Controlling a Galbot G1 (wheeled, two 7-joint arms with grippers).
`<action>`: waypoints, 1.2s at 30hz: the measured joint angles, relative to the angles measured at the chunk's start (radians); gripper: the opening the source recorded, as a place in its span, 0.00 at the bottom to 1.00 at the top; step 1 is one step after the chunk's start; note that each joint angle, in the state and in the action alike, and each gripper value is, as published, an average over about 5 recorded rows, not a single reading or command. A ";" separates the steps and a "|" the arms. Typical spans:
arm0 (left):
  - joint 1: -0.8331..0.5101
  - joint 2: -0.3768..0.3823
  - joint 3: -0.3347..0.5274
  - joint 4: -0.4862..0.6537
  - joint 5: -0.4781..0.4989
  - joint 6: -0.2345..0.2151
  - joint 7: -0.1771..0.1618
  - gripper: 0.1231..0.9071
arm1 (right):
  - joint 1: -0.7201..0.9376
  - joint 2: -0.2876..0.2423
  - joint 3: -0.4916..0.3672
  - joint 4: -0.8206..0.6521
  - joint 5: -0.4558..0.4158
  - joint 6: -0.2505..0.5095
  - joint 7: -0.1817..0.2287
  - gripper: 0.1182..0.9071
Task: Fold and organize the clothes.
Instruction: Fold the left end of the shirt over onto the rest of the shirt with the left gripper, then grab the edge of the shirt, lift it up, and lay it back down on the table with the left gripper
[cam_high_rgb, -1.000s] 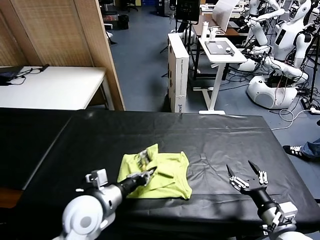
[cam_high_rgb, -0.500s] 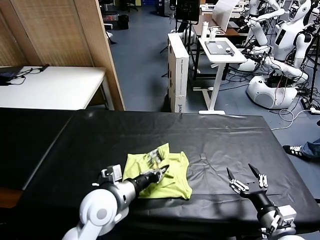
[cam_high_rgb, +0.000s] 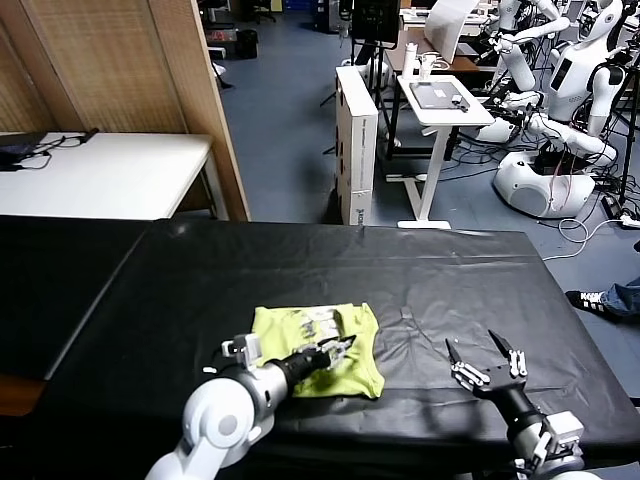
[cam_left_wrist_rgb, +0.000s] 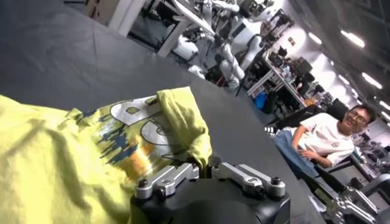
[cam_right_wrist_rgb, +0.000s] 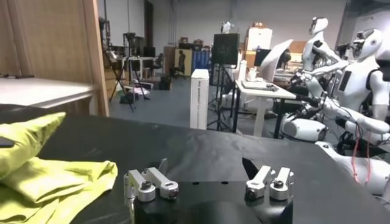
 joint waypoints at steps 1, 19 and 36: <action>-0.001 -0.006 0.003 0.001 -0.002 0.000 -0.003 0.54 | 0.000 -0.003 -0.003 -0.001 0.000 0.000 0.000 1.00; 0.045 0.074 -0.094 -0.094 0.132 0.000 0.076 1.00 | 0.099 -0.189 -0.187 0.004 0.129 -0.130 -0.022 1.00; 0.198 0.153 -0.258 -0.149 0.298 -0.050 0.080 1.00 | 0.552 -0.209 -0.540 -0.126 -0.017 -0.324 -0.050 1.00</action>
